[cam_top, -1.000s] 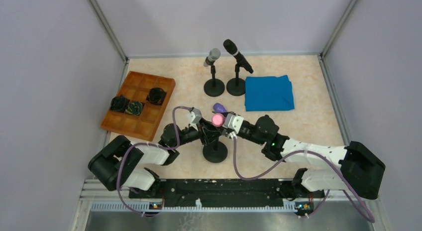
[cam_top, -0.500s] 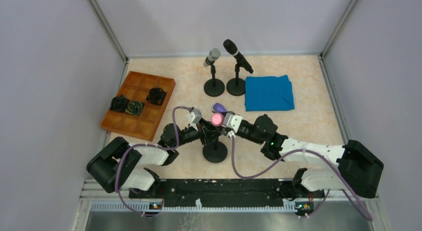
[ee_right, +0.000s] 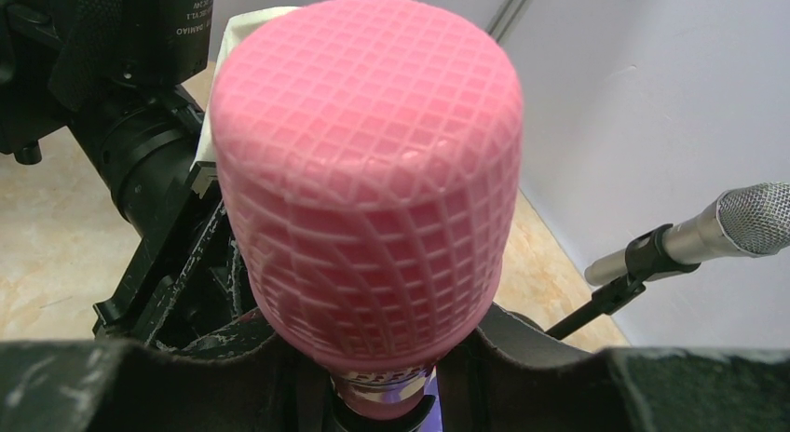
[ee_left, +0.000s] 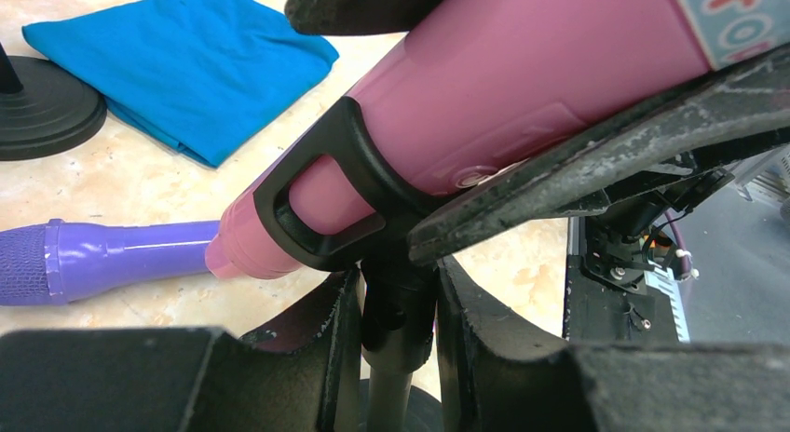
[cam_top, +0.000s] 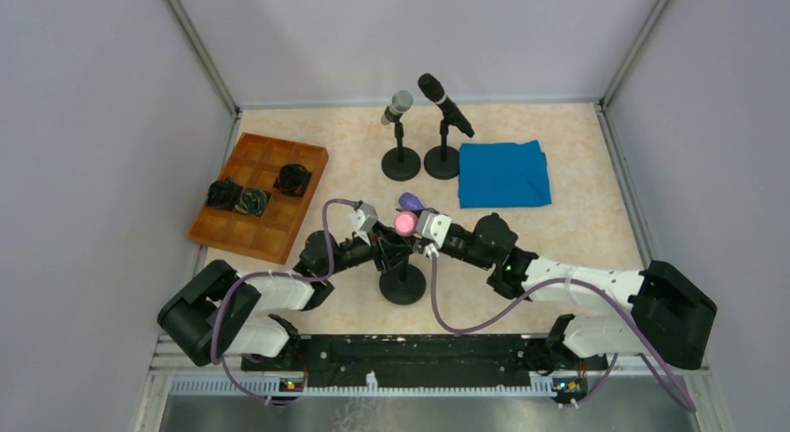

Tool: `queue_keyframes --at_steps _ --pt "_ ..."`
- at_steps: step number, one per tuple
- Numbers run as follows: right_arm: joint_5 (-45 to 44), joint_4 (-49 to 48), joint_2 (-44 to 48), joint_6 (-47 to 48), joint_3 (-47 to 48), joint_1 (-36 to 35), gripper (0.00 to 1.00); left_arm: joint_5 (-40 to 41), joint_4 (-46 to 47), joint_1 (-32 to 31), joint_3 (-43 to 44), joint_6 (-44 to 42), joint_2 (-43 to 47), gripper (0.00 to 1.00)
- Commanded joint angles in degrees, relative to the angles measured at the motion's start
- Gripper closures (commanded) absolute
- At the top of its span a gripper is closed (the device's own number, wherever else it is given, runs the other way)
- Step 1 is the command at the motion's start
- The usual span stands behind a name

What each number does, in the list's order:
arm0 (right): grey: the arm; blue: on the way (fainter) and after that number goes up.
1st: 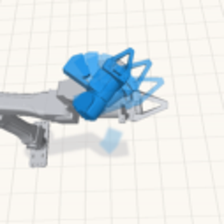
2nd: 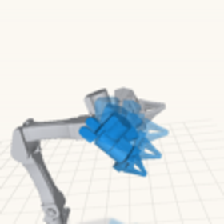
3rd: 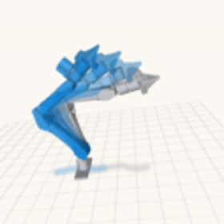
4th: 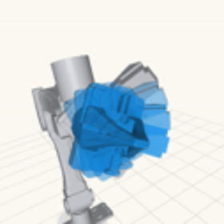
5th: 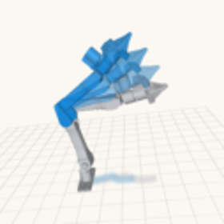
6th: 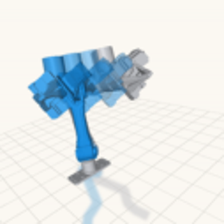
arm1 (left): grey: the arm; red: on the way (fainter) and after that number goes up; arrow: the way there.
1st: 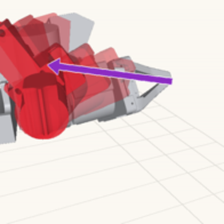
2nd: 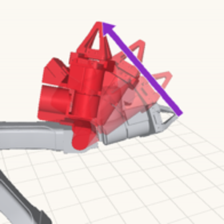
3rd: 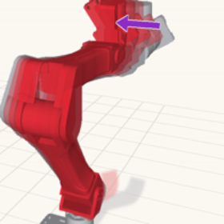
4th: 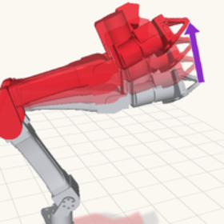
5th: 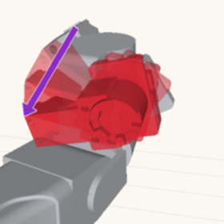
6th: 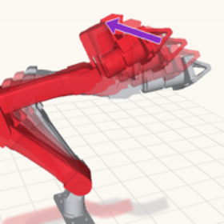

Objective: Attach the microphones to the stand

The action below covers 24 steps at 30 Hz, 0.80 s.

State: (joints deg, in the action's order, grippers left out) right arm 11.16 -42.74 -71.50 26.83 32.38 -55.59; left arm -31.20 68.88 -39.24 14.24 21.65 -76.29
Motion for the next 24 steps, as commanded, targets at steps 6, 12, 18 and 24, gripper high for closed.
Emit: queue_keyframes --at_steps 6,12,18,24 --pt "-6.2 22.5 -5.6 1.9 -3.7 3.0 1.00 -8.5 12.3 -2.1 0.4 1.3 5.1 1.00" --pt "-6.0 22.7 -5.6 1.6 -3.5 3.0 1.00 -8.3 11.6 -2.1 0.5 1.0 5.6 1.00" --pt "-5.7 23.0 -5.9 1.4 -3.2 3.0 1.00 -8.3 11.5 -2.1 0.3 1.0 5.8 1.00" --pt "-5.5 23.4 -6.3 1.4 -2.9 3.0 1.00 -7.9 11.5 -2.1 0.1 0.9 6.0 1.00"
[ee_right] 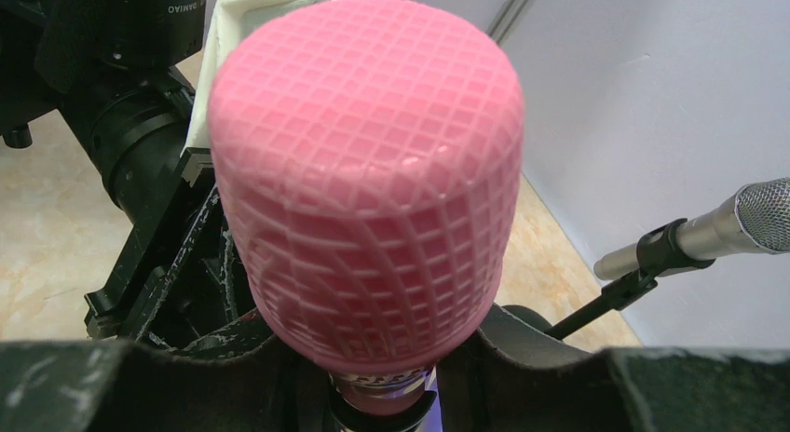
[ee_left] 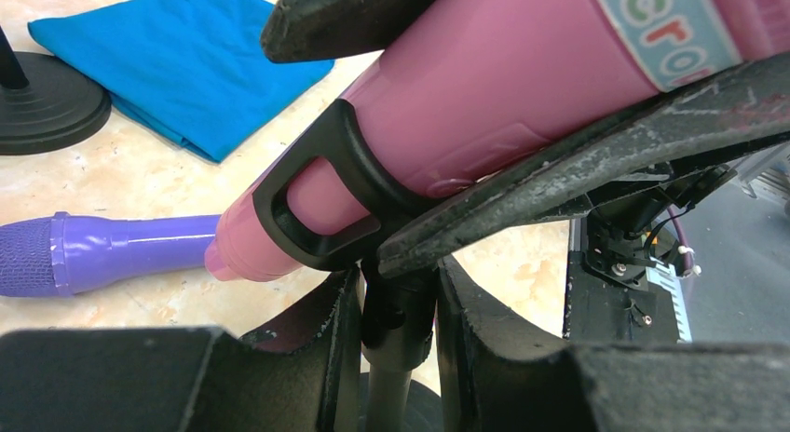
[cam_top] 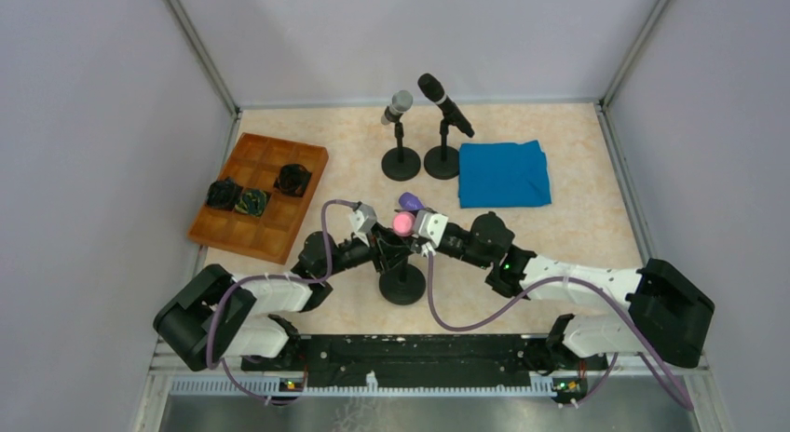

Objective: Attach the microphones to the stand

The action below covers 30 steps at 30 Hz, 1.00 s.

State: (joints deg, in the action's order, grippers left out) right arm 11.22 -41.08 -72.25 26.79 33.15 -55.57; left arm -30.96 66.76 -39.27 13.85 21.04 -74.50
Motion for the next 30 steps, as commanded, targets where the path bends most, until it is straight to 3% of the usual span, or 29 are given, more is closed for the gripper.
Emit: queue_keyframes --at_steps 1,13,23,26,30 --pt "-5.6 21.7 -5.5 1.5 -3.6 3.1 1.00 -8.1 13.5 -2.0 0.6 1.6 4.2 1.00" --pt "-5.9 22.1 -3.6 1.1 -3.0 3.0 1.00 -7.3 12.7 -2.0 0.6 1.4 4.4 1.00" --pt "-4.4 15.8 4.2 -4.9 4.5 1.8 0.64 -3.0 8.8 -2.0 -0.2 -0.1 3.1 1.00" --pt "-3.9 14.0 4.3 -4.1 6.0 0.0 0.49 -3.0 9.6 -2.0 -0.3 0.3 2.4 1.00" --pt "-3.5 11.0 5.0 -3.0 6.3 -2.1 0.40 -2.9 9.7 -2.1 -0.3 0.5 2.1 1.00"
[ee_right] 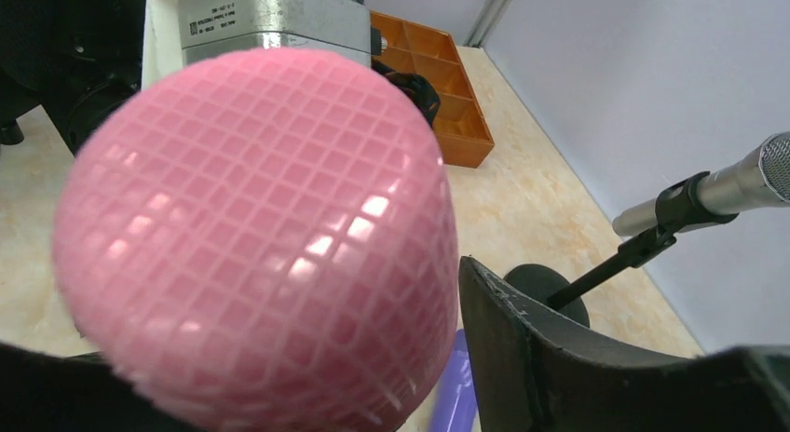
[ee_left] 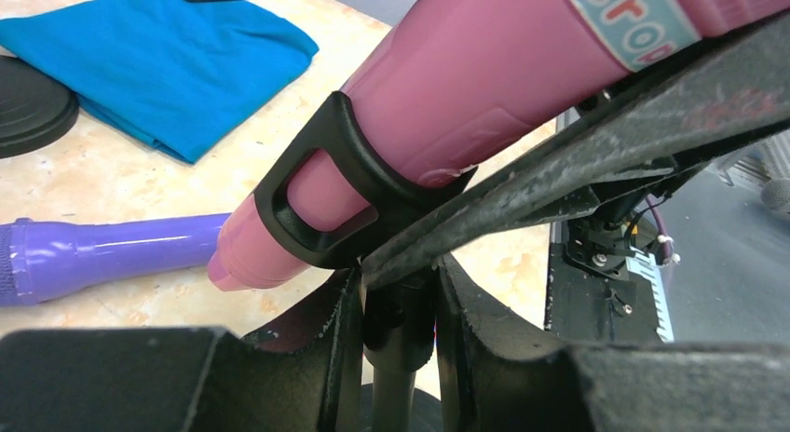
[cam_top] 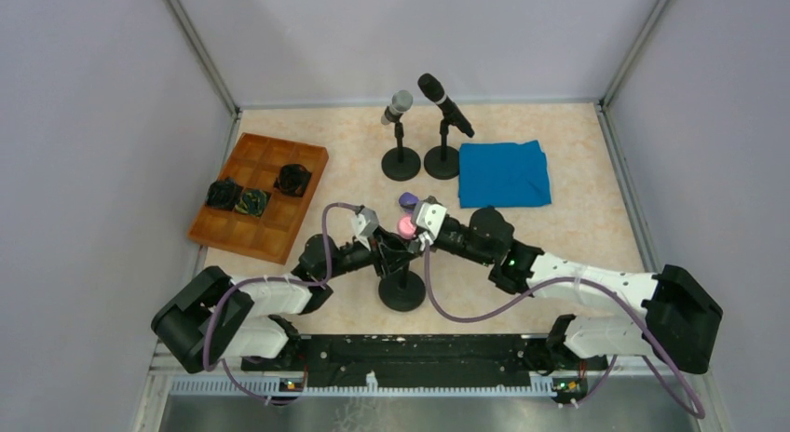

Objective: Attach the microphones to the stand

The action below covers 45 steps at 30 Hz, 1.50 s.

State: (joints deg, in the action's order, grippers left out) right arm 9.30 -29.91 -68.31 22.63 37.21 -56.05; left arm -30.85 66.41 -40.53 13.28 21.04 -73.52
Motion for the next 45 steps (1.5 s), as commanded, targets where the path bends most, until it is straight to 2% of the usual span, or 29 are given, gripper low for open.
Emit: queue_keyframes --at_steps 1,7,15,21,28,33,37,45 --pt "-1.6 -1.0 1.4 1.3 2.1 -2.3 0.39 -2.9 10.1 -0.8 0.2 0.5 1.0 1.00" --pt "-2.2 -3.4 6.9 2.4 1.0 -4.9 0.33 -1.4 10.2 -0.7 -0.4 0.6 1.2 1.00" --pt "-2.7 0.6 23.8 1.2 -6.1 -5.6 0.29 5.8 8.2 -0.6 -3.0 -0.9 5.4 1.00" --pt "-8.8 4.3 32.3 0.6 -11.1 -5.5 0.29 14.3 2.6 -0.3 -3.1 -4.2 12.5 1.00" --pt "-15.7 4.4 33.4 -3.2 -13.5 -5.6 0.29 31.1 -7.6 3.1 1.8 -9.0 17.0 1.00" --pt "-16.8 4.6 33.0 -5.2 -14.0 -5.6 0.30 32.1 -3.4 10.6 5.2 -9.6 12.4 1.00" --pt "-16.6 2.6 33.2 -7.8 -15.6 -5.6 0.30 31.2 0.8 14.1 9.0 -12.8 5.9 1.00" --pt "-17.0 4.2 32.5 -6.8 -15.6 -5.7 0.31 22.5 11.7 21.6 17.7 -11.9 -10.1 1.00"
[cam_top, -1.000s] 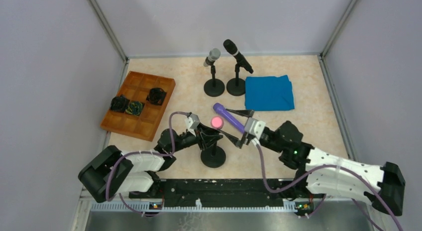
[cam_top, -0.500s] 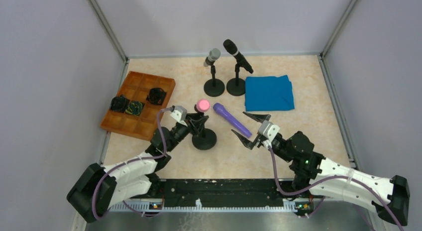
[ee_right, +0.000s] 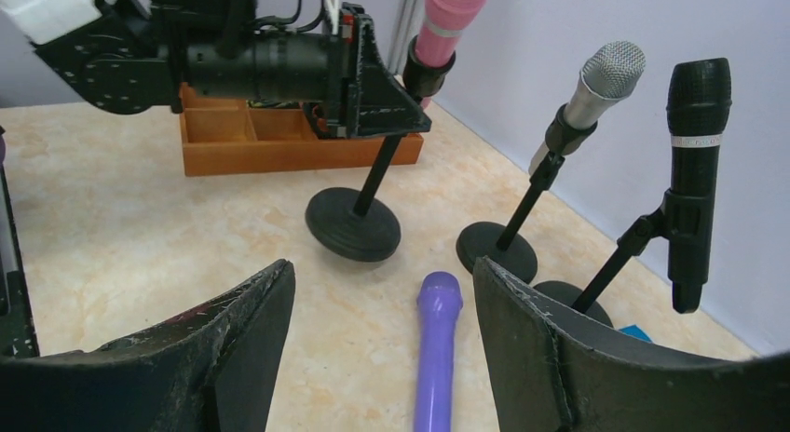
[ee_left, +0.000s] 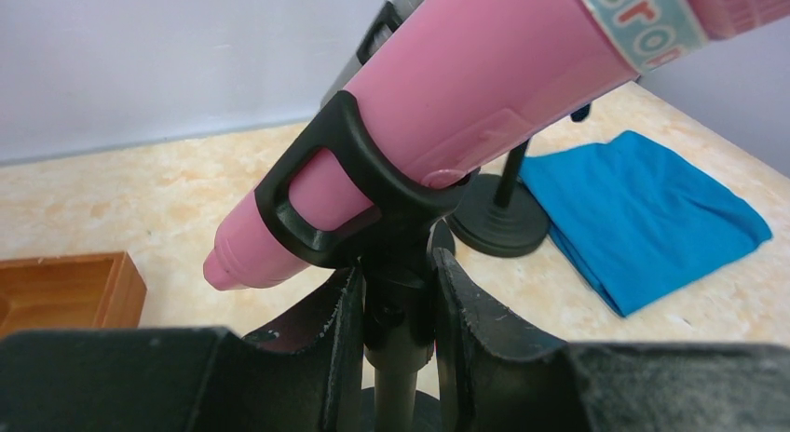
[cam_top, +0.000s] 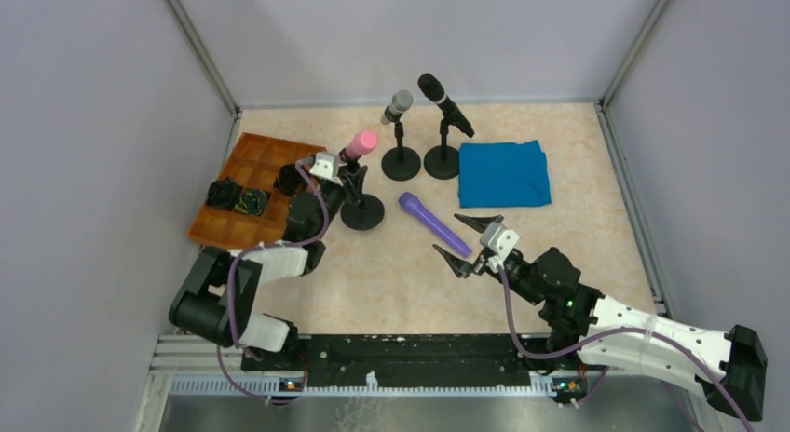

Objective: Attach the microphones to the stand

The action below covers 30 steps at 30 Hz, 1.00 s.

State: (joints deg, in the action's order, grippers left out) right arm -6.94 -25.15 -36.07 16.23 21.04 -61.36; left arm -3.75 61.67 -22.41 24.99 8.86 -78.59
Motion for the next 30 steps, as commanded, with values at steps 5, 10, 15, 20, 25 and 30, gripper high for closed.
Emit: queue_keyframes --at_steps 5,10,15,20,25,30 --pt "0.8 0.9 1.6 0.1 0.9 -0.4 0.31 -11.4 28.8 8.7 11.5 5.6 -17.6 1.00" --pt "0.5 3.1 2.7 -0.8 1.2 -0.6 0.31 -14.6 33.4 11.7 16.8 9.4 -25.2 0.99" --pt "0.3 5.4 3.0 -0.2 1.9 -0.6 0.30 -14.2 28.7 12.0 23.2 5.2 -28.3 0.95" --pt "0.9 7.4 2.8 0.8 2.7 -0.6 0.30 -14.2 26.4 12.6 28.1 3.7 -31.9 0.92" --pt "1.1 8.8 3.4 0.6 3.0 -0.7 0.29 -13.4 23.4 12.8 30.5 1.3 -34.2 0.84" --pt "1.2 9.8 3.8 1.1 3.0 -0.7 0.29 -13.1 22.9 12.8 30.3 0.8 -35.3 0.81"
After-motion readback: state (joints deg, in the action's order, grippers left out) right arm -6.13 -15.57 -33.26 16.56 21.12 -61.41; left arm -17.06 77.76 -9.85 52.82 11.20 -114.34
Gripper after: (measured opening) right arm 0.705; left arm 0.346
